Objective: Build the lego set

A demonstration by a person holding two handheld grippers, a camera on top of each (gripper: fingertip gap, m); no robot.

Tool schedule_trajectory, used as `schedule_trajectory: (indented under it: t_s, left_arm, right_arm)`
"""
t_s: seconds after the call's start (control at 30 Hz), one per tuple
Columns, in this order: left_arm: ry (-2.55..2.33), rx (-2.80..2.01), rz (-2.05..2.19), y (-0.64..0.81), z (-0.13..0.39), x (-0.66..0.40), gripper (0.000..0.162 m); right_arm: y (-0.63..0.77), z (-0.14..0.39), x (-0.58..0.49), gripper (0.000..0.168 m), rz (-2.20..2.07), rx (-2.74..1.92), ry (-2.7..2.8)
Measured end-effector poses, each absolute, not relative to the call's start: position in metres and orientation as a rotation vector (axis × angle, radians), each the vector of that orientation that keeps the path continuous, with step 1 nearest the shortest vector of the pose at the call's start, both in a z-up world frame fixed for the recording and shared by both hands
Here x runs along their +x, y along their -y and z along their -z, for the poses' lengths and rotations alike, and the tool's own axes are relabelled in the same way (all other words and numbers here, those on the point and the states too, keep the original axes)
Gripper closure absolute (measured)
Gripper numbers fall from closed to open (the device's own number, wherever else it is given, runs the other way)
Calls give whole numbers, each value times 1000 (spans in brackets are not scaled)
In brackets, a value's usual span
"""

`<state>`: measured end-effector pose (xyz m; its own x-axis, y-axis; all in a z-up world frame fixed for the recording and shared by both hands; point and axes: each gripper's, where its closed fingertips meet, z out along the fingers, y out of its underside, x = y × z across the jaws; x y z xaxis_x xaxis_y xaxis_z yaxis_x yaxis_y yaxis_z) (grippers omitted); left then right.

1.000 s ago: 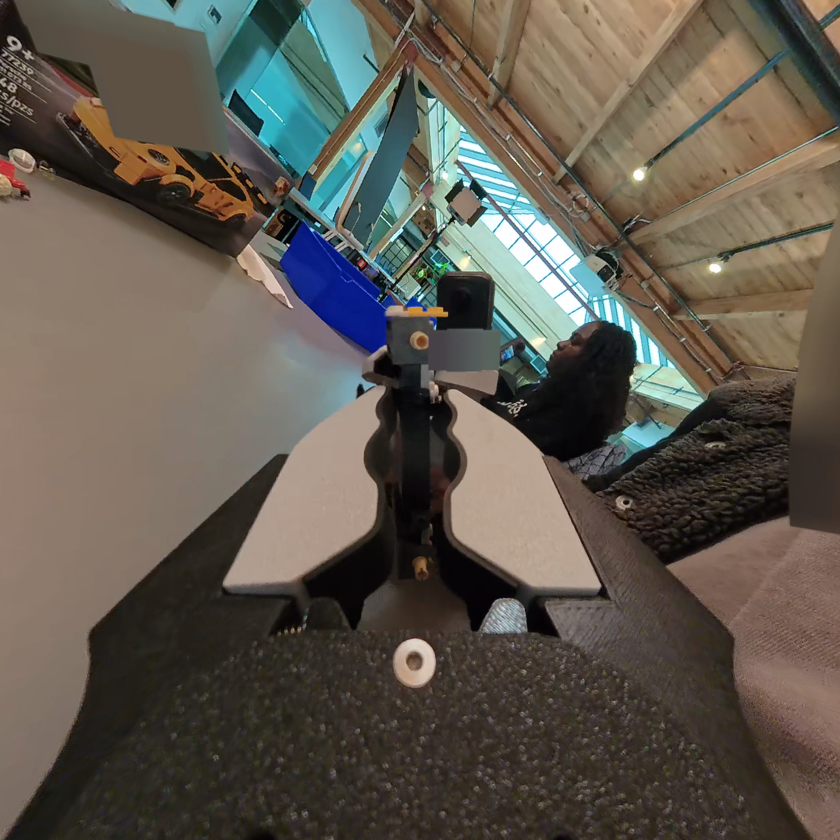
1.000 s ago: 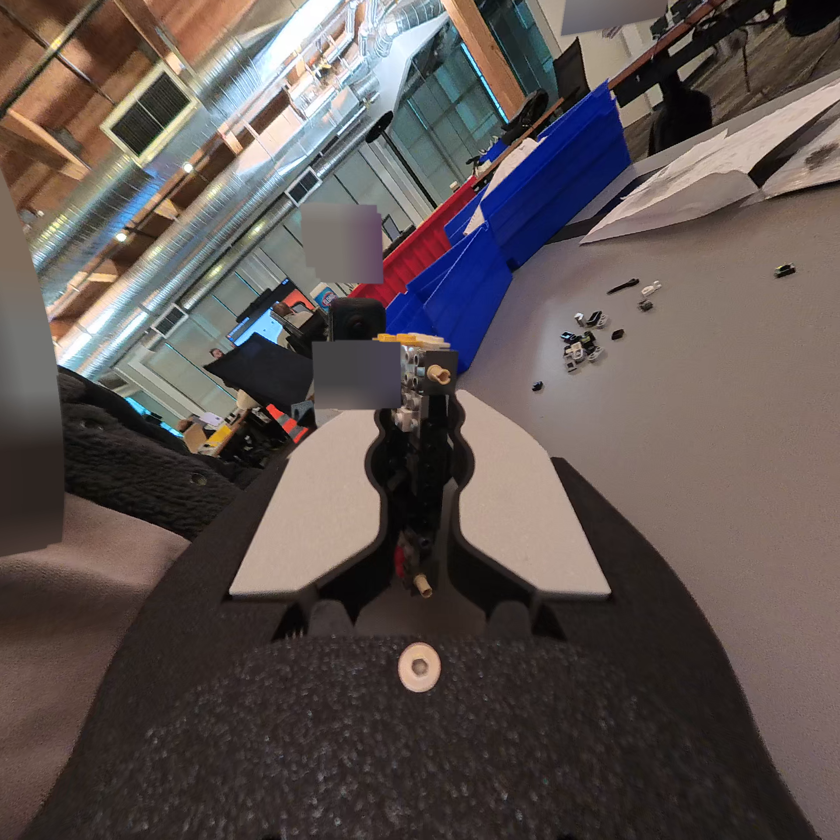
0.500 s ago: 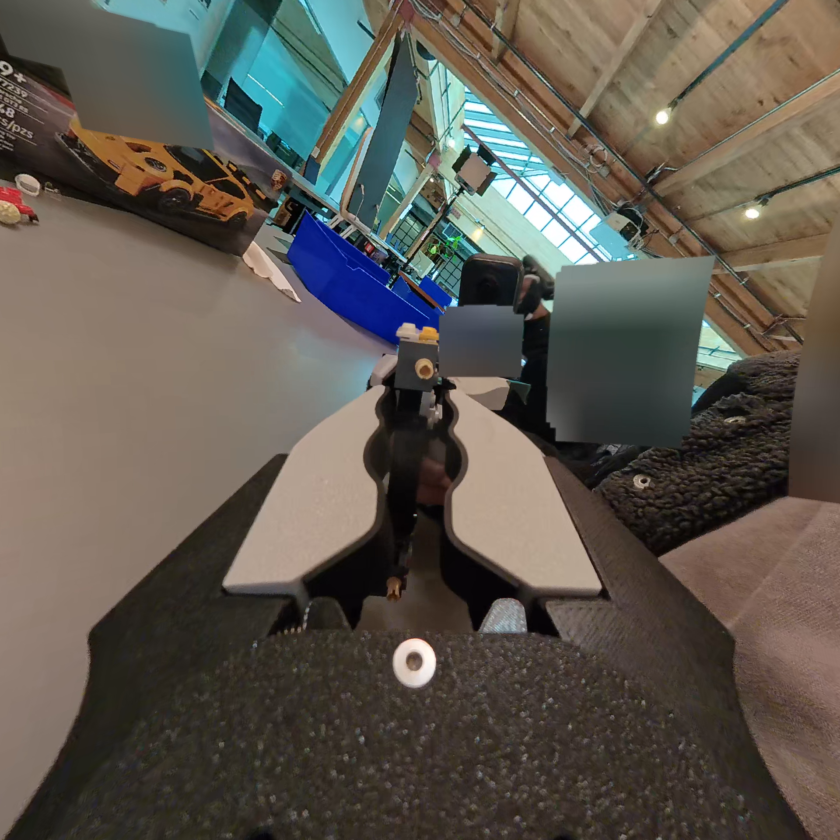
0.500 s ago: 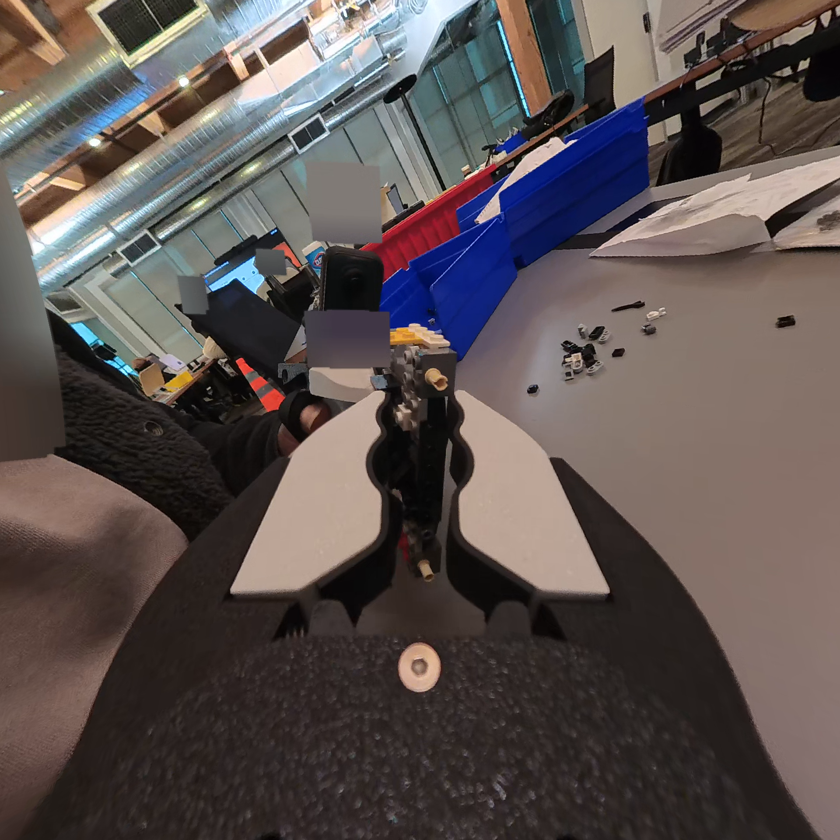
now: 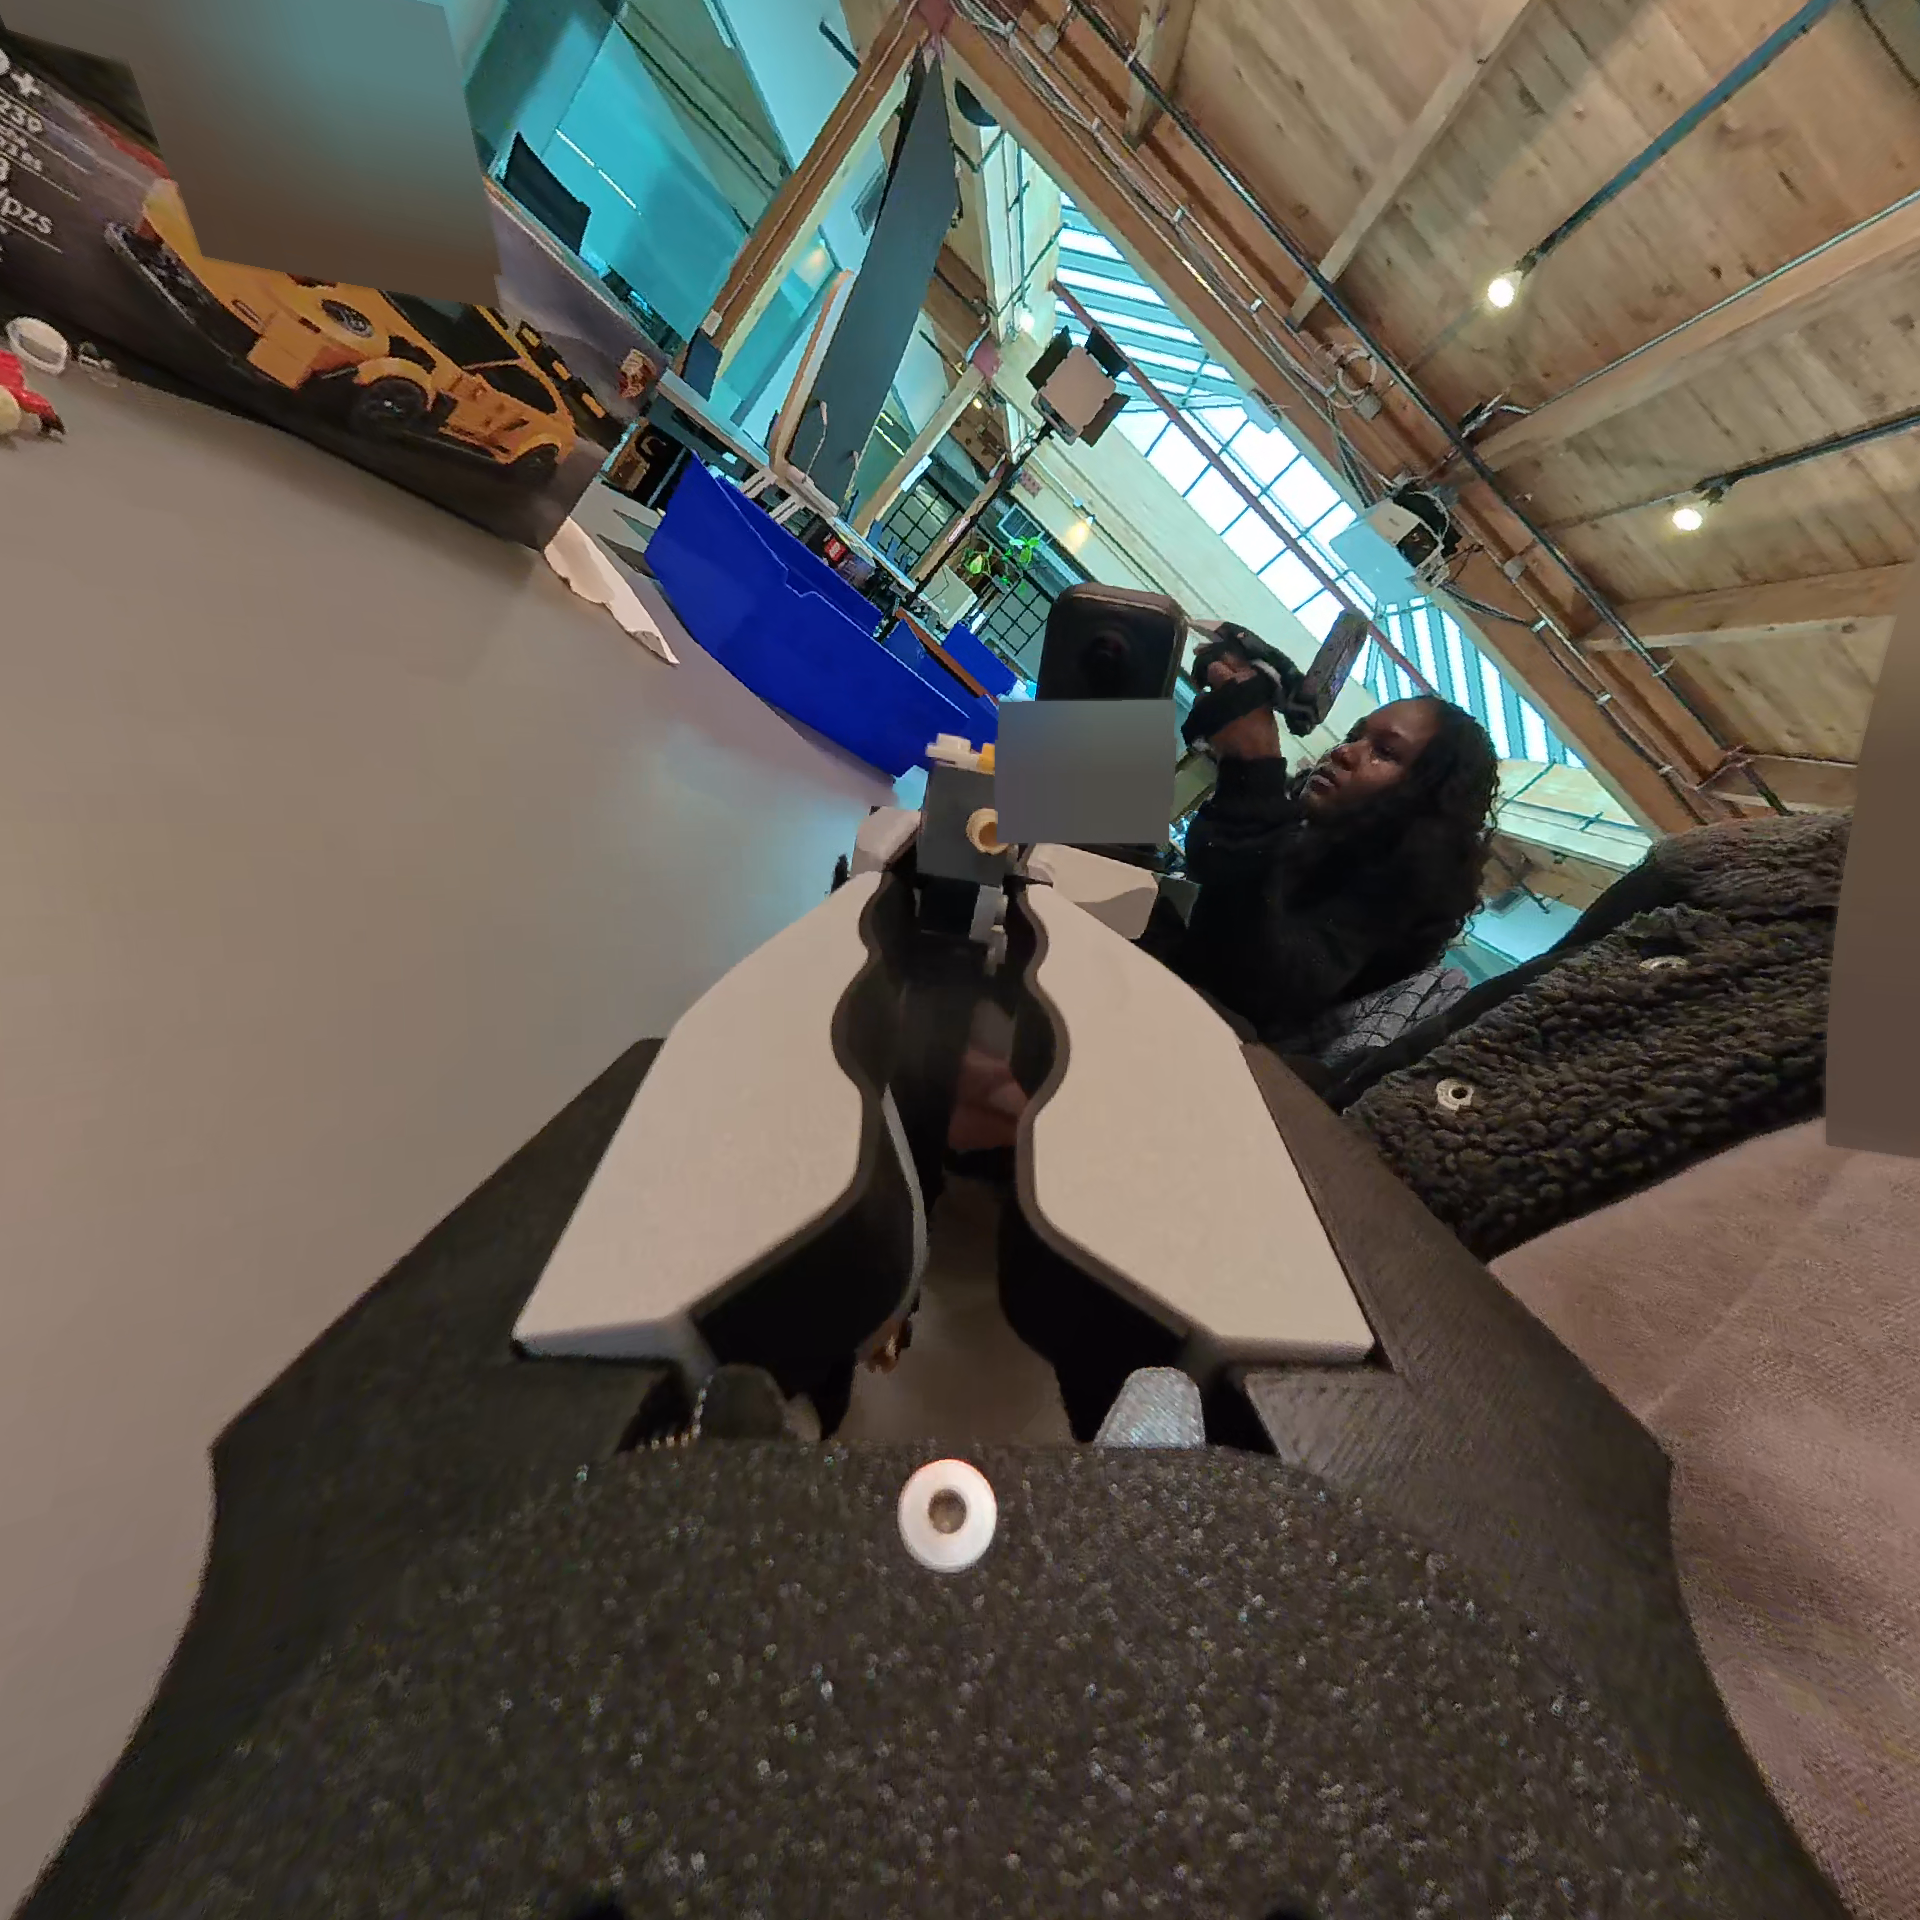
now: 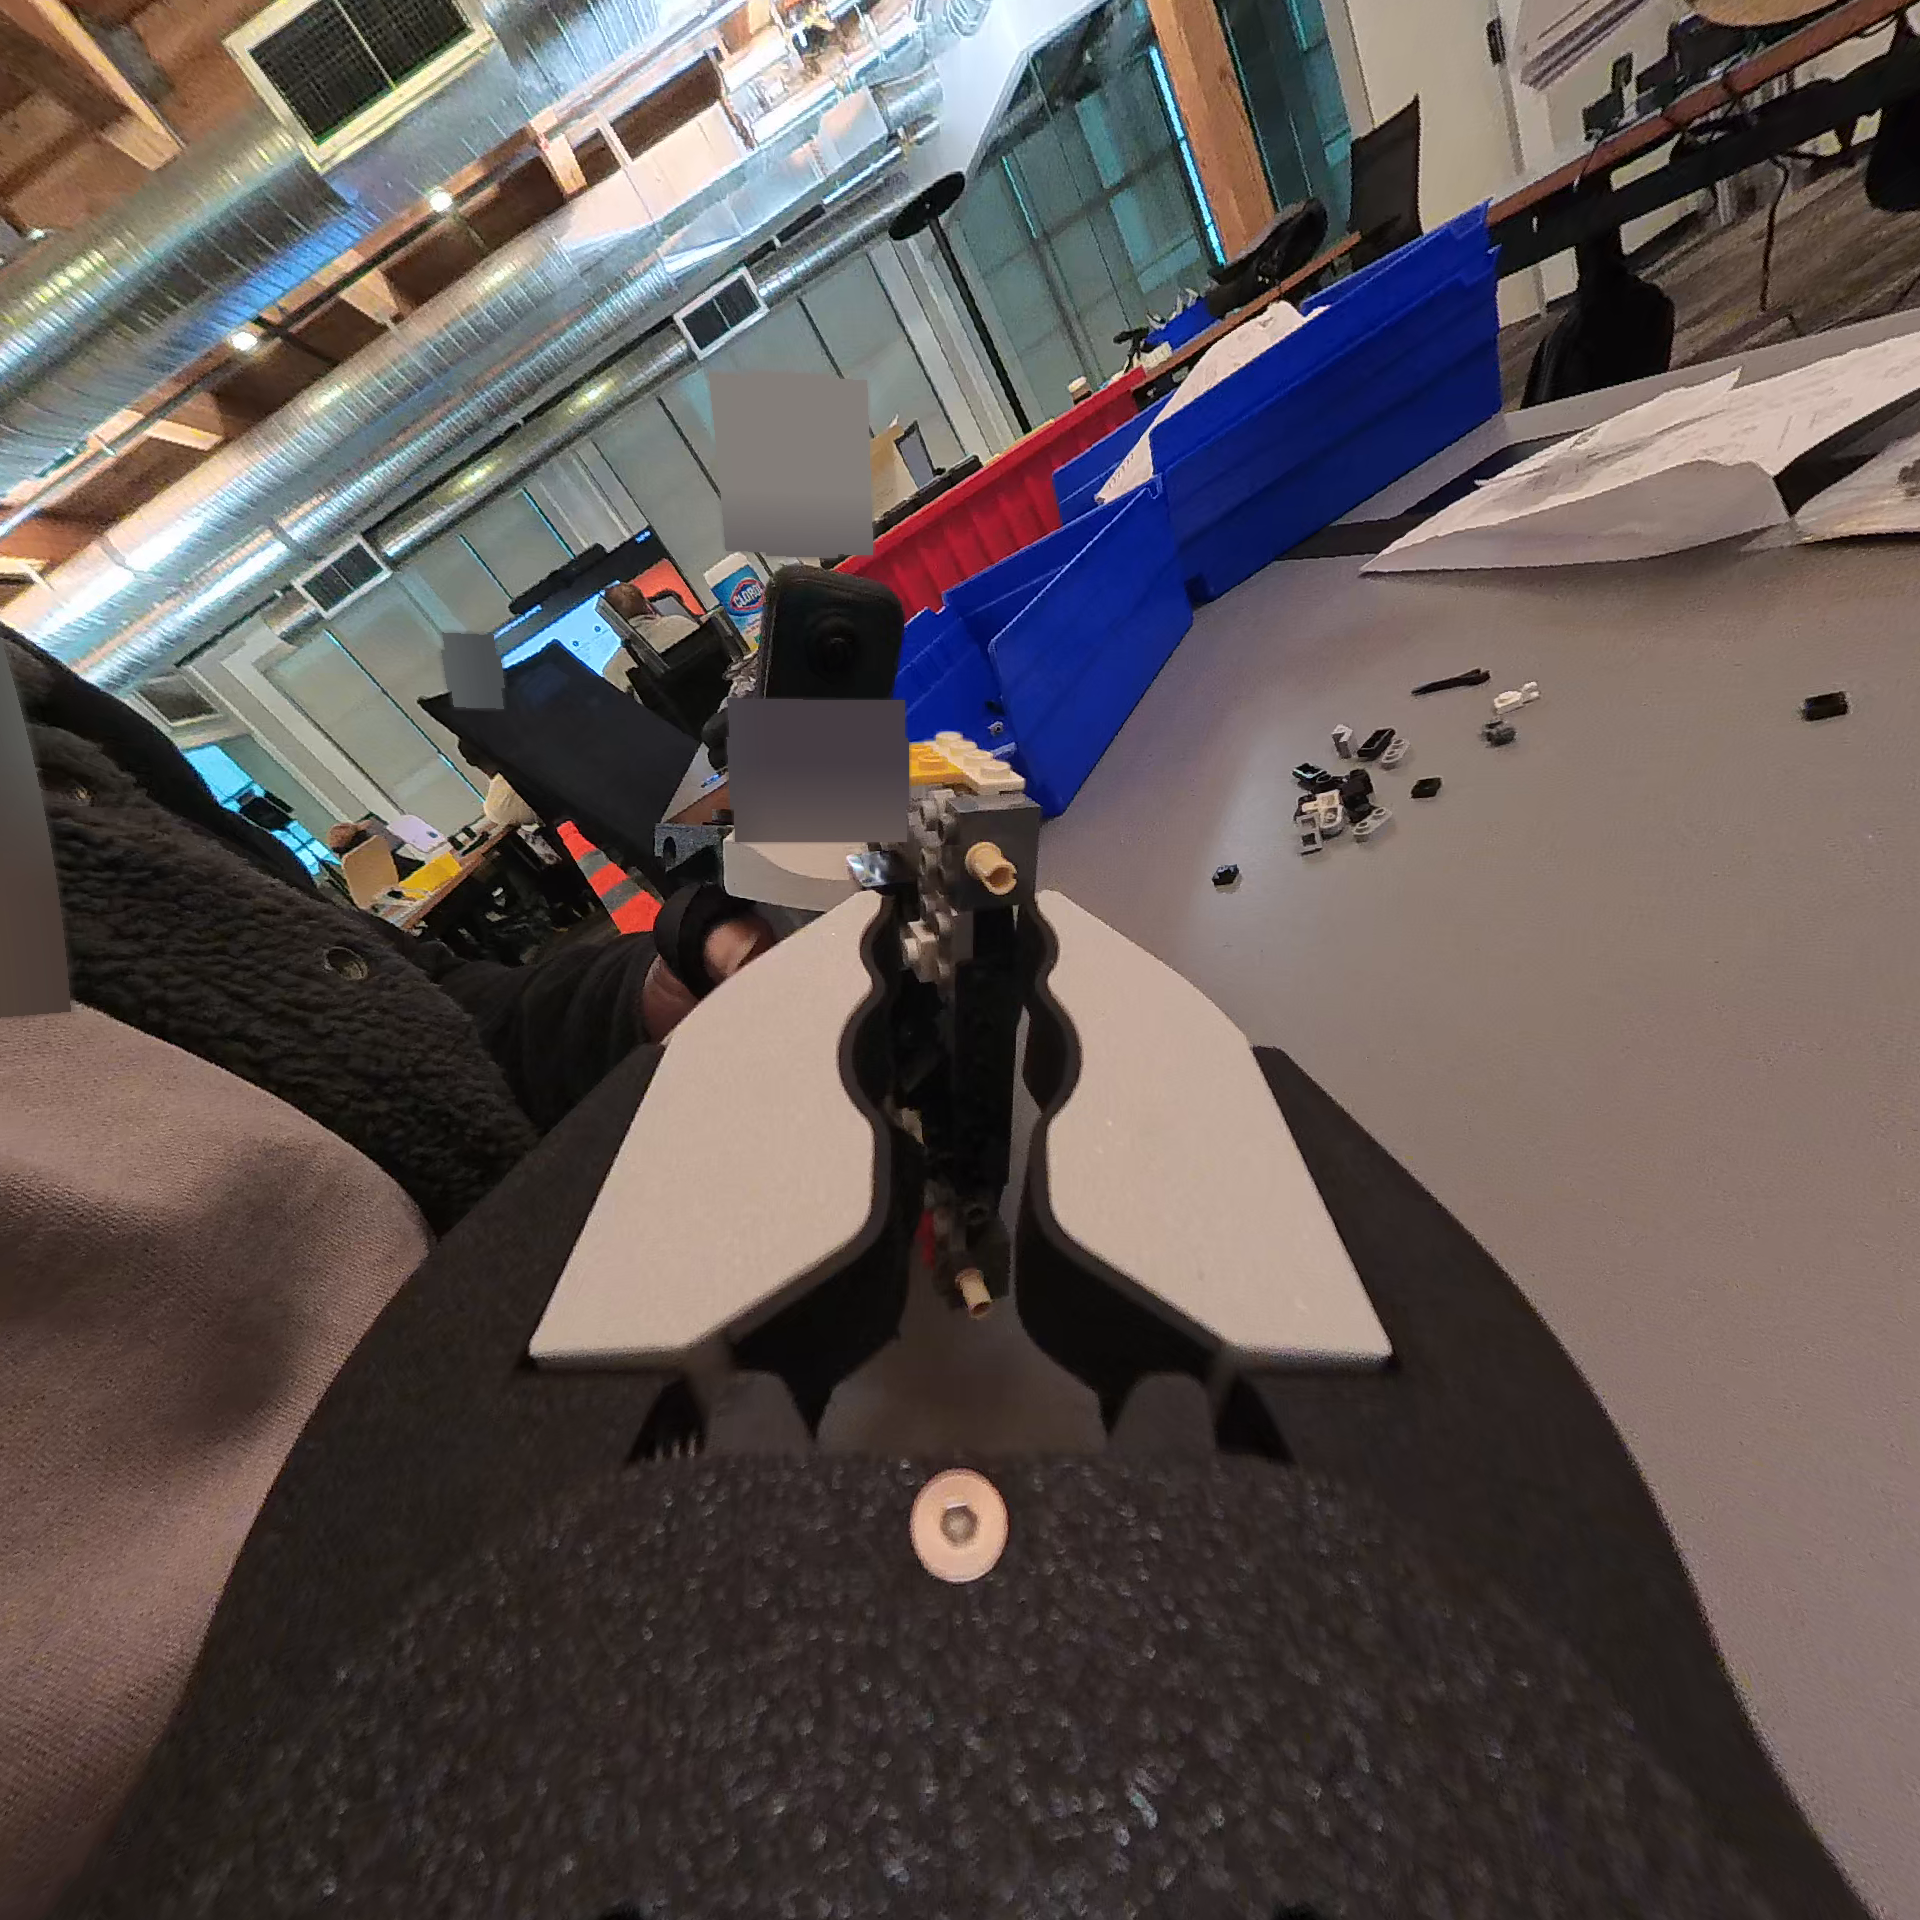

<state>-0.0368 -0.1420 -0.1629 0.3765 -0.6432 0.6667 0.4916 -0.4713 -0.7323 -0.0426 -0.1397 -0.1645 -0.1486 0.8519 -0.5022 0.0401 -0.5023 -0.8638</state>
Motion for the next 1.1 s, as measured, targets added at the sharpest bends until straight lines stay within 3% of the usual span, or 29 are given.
schedule_trajectory:
  t_s: [1.1]
  left_arm:
    - [-167, -1570, 1432, 152, 149, -28, 144]
  right_arm:
    - [150, 149, -34, 150, -1786, -1493, 984]
